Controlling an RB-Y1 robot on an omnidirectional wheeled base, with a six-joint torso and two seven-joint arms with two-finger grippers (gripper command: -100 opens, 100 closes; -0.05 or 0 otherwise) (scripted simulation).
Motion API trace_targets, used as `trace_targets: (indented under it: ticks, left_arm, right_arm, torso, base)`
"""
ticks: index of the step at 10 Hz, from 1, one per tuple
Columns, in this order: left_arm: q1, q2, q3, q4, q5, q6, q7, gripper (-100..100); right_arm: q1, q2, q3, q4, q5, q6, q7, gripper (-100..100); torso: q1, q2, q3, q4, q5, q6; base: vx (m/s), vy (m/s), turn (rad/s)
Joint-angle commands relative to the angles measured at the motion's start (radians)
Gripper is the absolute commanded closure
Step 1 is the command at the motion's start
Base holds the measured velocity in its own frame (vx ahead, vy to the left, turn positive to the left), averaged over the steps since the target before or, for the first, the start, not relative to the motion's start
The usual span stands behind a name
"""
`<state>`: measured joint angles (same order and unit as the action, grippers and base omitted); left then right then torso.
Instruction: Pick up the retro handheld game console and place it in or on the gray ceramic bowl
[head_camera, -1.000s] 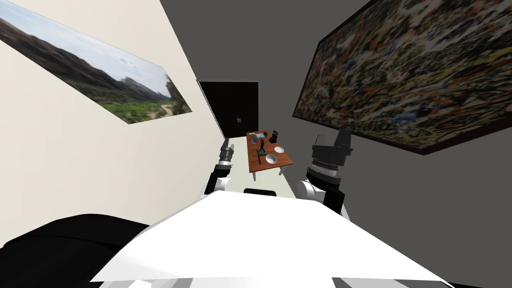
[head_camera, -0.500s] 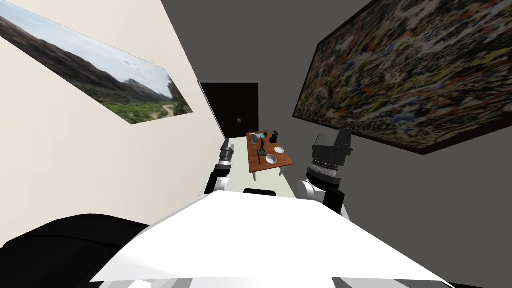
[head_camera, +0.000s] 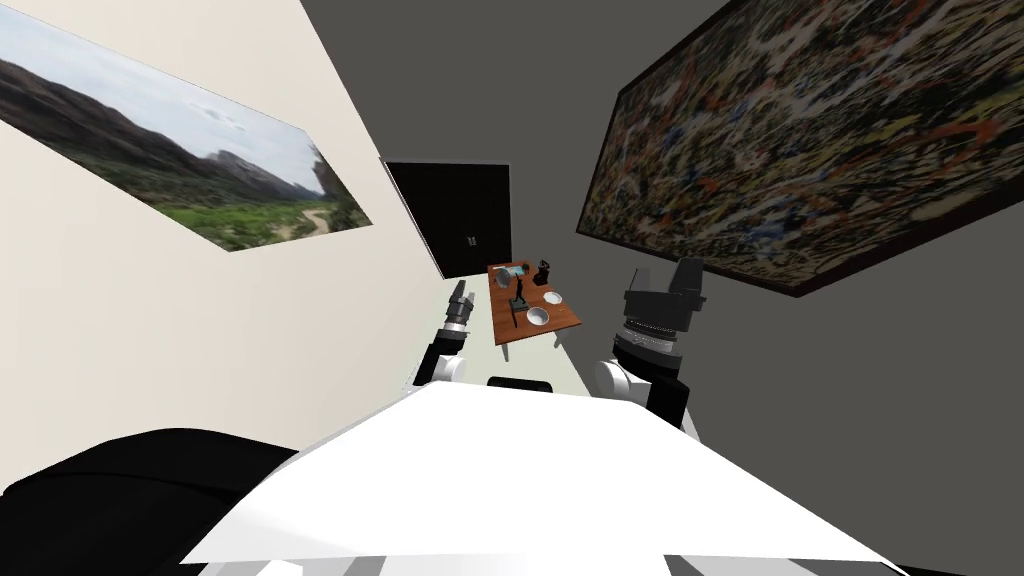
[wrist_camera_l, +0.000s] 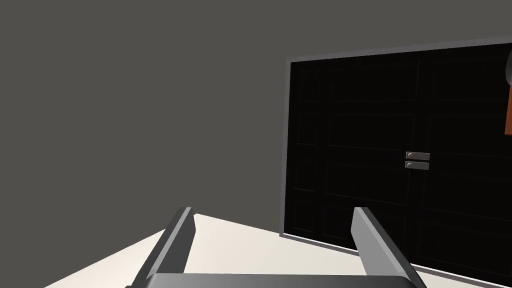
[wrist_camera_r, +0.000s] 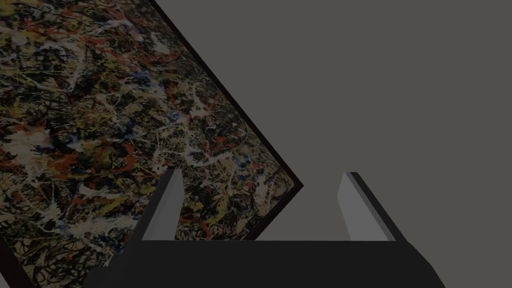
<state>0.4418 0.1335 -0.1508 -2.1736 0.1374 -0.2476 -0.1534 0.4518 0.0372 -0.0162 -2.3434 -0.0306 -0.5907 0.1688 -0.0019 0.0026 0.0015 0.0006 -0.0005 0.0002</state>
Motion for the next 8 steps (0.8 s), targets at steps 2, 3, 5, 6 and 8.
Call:
trace_targets:
  ticks: [2,3,5,6,8]
  left_arm:
    - [-0.018,0.016,-0.034,0.024,0.031,0.047,0.001,-100]
    - [-0.028,0.031,-0.057,0.046,0.054,0.071,0.002,-100]
    - [-0.050,0.065,-0.108,0.097,0.106,0.124,0.006,-100]
    - [-0.050,0.065,-0.108,0.098,0.106,0.124,0.006,-100]
    - [-0.063,0.084,-0.136,0.127,0.135,0.154,0.009,-100]
  right_arm:
    - [0.000,0.000,0.000,0.000,0.000,0.000,0.000,0]
    - [0.000,0.000,0.000,0.000,0.000,0.000,0.000,0]
    - [0.000,0.000,0.000,0.000,0.000,0.000,0.000,0]
    - [0.000,0.000,0.000,0.000,0.000,0.000,0.000,0]
    - [0.000,0.000,0.000,0.000,0.000,0.000,0.000,0]
  torso:
    - [0.000,0.000,0.000,0.000,0.000,0.000]
    - [0.001,-0.001,-0.001,0.000,0.000,0.000]
    - [0.000,0.000,0.000,0.000,0.000,0.000]
    - [0.000,0.000,0.000,0.000,0.000,0.000]
    - [0.001,0.000,0.000,0.000,0.000,0.000]
  base:
    - [-0.021,-0.021,-0.124]
    - [-0.019,-0.021,-0.123]
    - [-0.036,-0.042,-0.238]
    - [-0.016,-0.016,-0.089]
    - [-0.024,-0.023,-0.126]
